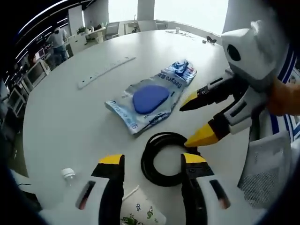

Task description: Arrange the tabletop items into an orderly group along one side of the table until the central work area is clear of visible clutter.

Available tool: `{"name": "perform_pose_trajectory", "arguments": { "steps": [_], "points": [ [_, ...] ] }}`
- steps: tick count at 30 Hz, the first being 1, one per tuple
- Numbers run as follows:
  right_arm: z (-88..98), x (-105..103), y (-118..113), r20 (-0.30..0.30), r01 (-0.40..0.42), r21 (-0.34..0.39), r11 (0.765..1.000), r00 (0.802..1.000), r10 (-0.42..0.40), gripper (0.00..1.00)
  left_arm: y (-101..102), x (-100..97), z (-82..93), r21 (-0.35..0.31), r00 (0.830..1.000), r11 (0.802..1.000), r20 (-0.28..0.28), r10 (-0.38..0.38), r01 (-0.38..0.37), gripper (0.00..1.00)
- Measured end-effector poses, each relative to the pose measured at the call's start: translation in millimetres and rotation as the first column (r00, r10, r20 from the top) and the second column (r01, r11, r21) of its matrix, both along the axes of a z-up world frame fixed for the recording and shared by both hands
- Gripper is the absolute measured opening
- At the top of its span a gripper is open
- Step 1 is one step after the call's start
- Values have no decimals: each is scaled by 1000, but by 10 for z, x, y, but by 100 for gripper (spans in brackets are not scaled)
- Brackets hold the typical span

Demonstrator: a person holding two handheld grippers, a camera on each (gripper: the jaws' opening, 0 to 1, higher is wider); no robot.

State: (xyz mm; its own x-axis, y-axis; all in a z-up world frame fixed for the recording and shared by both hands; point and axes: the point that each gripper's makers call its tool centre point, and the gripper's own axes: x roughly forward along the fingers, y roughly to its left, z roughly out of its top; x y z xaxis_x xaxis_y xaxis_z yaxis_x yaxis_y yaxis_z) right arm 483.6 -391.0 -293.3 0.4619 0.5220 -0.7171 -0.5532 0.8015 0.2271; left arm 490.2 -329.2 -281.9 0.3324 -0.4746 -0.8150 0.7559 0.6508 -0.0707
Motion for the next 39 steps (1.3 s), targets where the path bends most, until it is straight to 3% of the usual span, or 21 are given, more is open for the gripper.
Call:
{"name": "perform_pose_trajectory", "arguments": {
  "steps": [18,28,39],
  "points": [
    [-192,-3,96,-37,-37,-31,999,999,35,33,-112,56,-309,101,993,990,-79,-90,97,33],
    [-283,-19,103,-60,-40,-35,999,997,38,29,-126,59,-418,180,983,967,-84,-166,179,29],
    [-362,-41,149,-75,-48,-49,998,996,45,25,-101,34,-536,226,975,952,-126,-182,207,25]
  ]
}}
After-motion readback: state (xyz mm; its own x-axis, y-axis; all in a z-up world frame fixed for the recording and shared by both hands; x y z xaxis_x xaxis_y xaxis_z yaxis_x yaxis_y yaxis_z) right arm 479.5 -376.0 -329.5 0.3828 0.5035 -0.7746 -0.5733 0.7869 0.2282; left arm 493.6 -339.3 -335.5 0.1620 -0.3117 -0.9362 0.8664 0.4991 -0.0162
